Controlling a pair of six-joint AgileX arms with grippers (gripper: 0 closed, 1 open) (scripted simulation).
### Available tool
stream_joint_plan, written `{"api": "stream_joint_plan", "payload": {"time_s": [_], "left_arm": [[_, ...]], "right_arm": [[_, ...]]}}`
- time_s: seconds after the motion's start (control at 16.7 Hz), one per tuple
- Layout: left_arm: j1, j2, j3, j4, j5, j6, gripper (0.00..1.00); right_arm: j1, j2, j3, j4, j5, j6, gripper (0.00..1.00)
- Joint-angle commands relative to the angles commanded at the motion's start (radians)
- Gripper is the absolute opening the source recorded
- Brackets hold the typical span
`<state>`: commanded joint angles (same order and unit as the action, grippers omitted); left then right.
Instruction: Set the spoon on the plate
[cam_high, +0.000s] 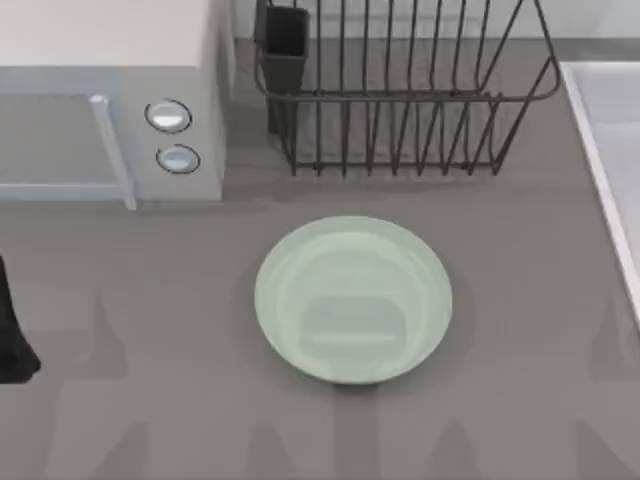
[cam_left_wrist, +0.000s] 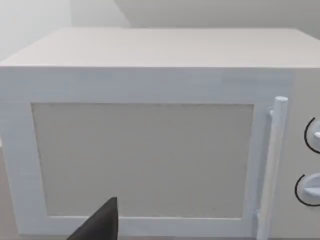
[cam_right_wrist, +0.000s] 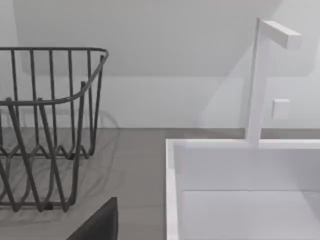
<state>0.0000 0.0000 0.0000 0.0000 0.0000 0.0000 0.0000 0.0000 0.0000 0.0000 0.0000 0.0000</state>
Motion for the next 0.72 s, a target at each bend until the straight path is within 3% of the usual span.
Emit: {"api": "stream_joint_plan", "payload": {"time_s": [0.36, 0.72], "left_arm": [[0.000, 0.000, 0.000, 0.000, 0.000, 0.000, 1.00], [0.000, 0.000, 0.000, 0.000, 0.000, 0.000, 1.00]], "right_arm": [[-0.033, 0.099, 0.070, -0.083, 0.004, -0.104, 1.00], [-0.135, 0.467, 0.296, -0.387, 0.002, -0.562, 1.00]]}}
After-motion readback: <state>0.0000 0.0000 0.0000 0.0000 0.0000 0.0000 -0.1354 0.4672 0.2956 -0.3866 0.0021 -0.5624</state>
